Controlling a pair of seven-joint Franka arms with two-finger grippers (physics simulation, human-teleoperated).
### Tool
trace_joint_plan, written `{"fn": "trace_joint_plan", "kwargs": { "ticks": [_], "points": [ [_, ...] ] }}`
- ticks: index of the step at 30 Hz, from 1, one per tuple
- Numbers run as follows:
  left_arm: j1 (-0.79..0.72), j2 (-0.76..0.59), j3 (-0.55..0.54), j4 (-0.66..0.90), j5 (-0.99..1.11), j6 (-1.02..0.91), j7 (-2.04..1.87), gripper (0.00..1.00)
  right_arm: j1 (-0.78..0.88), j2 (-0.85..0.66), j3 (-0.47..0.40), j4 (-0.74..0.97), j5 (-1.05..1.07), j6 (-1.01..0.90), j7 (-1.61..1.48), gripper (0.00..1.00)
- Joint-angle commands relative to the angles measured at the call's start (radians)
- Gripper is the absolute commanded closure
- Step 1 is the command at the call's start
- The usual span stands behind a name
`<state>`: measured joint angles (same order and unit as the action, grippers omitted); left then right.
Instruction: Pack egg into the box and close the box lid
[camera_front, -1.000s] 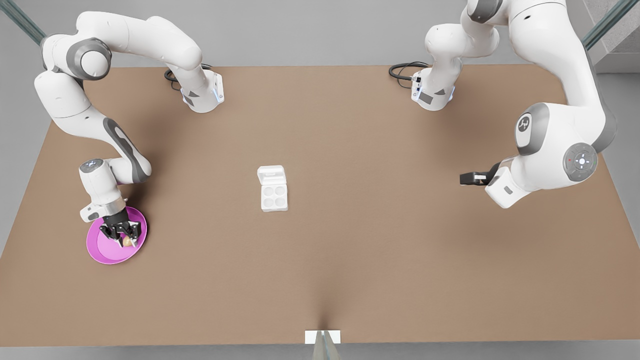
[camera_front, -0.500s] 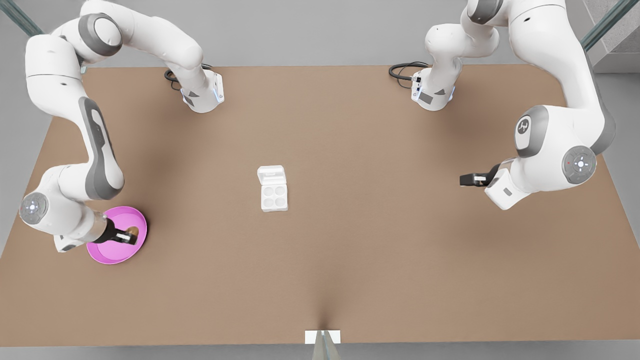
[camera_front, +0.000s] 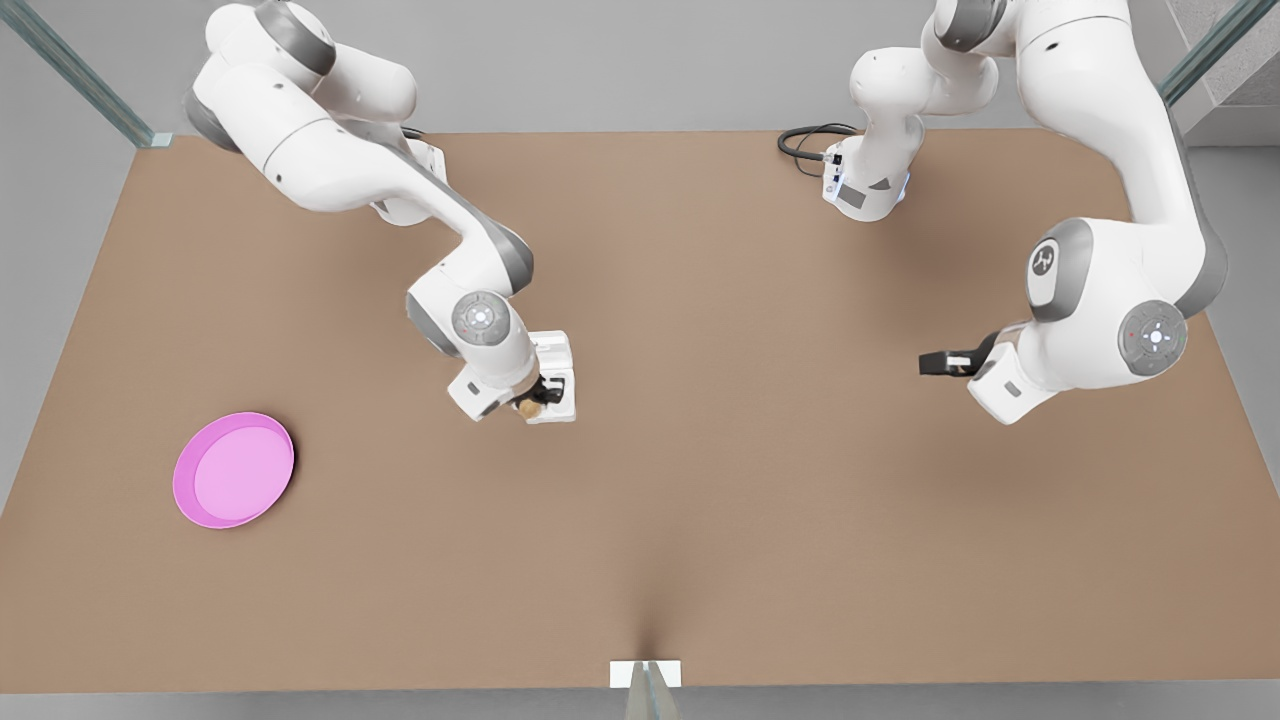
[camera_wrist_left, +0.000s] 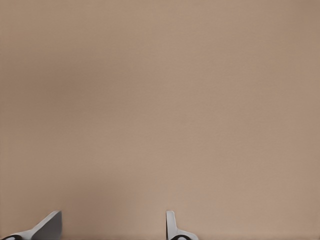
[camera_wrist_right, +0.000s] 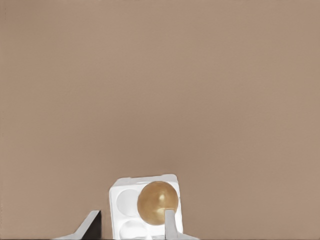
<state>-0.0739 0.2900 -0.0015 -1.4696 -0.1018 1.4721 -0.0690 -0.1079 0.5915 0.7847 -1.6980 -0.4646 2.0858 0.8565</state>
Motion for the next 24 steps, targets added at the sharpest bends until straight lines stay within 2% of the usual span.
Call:
{"fn": "trace_joint_plan", "kwargs": {
  "ticks": [1, 3, 4, 5, 6, 7, 8, 9, 10, 11, 12, 14, 15, 16, 17, 19, 20, 21, 24],
  "points": [
    [0.000, -0.002, 0.000, 0.000, 0.001, -0.001, -0.002, 0.00, 0.036, 0.004, -0.041, 0.000, 0.006, 0.017, -0.002, 0.47],
    [0.000, -0.002, -0.002, 0.002, 0.001, -0.001, -0.006, 0.00, 0.067, 0.007, -0.071, 0.001, 0.007, 0.025, -0.004, 0.45],
    [0.000, 0.000, 0.000, 0.005, -0.001, -0.001, -0.006, 0.00, 0.067, 0.007, -0.073, 0.001, 0.006, 0.025, -0.004, 0.39],
    [0.000, -0.002, -0.002, 0.005, -0.001, -0.001, -0.006, 0.00, 0.067, 0.008, -0.073, 0.003, 0.006, 0.025, -0.004, 0.22],
    [-0.001, -0.012, -0.011, 0.005, 0.002, -0.016, 0.006, 0.00, 0.057, 0.007, -0.073, 0.003, 0.007, 0.025, -0.004, 0.00],
    [-0.006, -0.014, -0.051, 0.005, 0.002, -0.021, 0.000, 0.00, 0.054, 0.007, -0.073, 0.004, 0.007, 0.025, -0.005, 0.00],
    [-0.009, -0.012, -0.178, 0.005, 0.050, -0.036, -0.028, 0.00, 0.010, 0.004, -0.070, 0.015, 0.012, 0.023, -0.019, 0.00],
    [-0.009, -0.011, -0.238, 0.006, 0.051, -0.039, -0.046, 0.00, -0.048, -0.001, -0.058, 0.044, 0.023, 0.011, -0.024, 0.00],
    [-0.010, -0.002, -0.299, 0.005, 0.054, -0.061, -0.063, 0.00, -0.136, -0.007, -0.015, 0.089, 0.053, -0.058, -0.024, 0.00],
    [-0.056, 0.003, -0.325, 0.005, 0.070, -0.050, -0.109, 0.00, -0.205, -0.005, 0.004, 0.219, 0.055, -0.236, -0.083, 0.00],
    [-0.132, 0.026, -0.325, 0.006, 0.094, -0.049, -0.170, 0.00, -0.248, -0.013, 0.005, 0.288, 0.047, -0.325, -0.136, 0.00],
    [-0.320, 0.121, -0.327, 0.124, 0.090, -0.045, -0.458, 0.15, -0.305, -0.136, 0.008, 0.287, 0.037, -0.401, -0.180, 0.00],
    [-0.421, 0.173, -0.327, 0.189, 0.086, -0.044, -0.552, 0.25, -0.322, -0.165, -0.005, 0.284, 0.075, -0.434, -0.381, 0.00],
    [-0.484, 0.190, -0.327, 0.192, 0.086, -0.013, -0.566, 0.37, -0.268, -0.222, -0.139, 0.273, 0.191, -0.454, -0.461, 0.00],
    [-0.549, 0.225, -0.327, 0.193, 0.090, 0.047, -0.571, 0.37, -0.119, -0.286, -0.376, 0.244, 0.299, -0.435, -0.588, 0.00],
    [-0.613, 0.285, -0.327, 0.193, 0.083, 0.211, -0.735, 0.37, -0.013, -0.349, -0.532, 0.166, 0.371, -0.392, -0.596, 0.00],
    [-0.646, 0.331, -0.327, 0.193, 0.085, 0.303, -0.851, 0.37, 0.045, -0.424, -0.627, 0.049, 0.403, -0.311, -0.612, 0.00],
    [-0.661, 0.365, -0.325, 0.193, 0.088, 0.347, -0.920, 0.37, 0.067, -0.429, -0.679, 0.037, 0.419, -0.291, -0.711, 0.00],
    [-0.672, 0.448, -0.322, 0.193, 0.086, 0.508, -0.992, 0.37, 0.051, -0.427, -0.685, 0.057, 0.471, -0.302, -0.761, 0.00]
  ]
}}
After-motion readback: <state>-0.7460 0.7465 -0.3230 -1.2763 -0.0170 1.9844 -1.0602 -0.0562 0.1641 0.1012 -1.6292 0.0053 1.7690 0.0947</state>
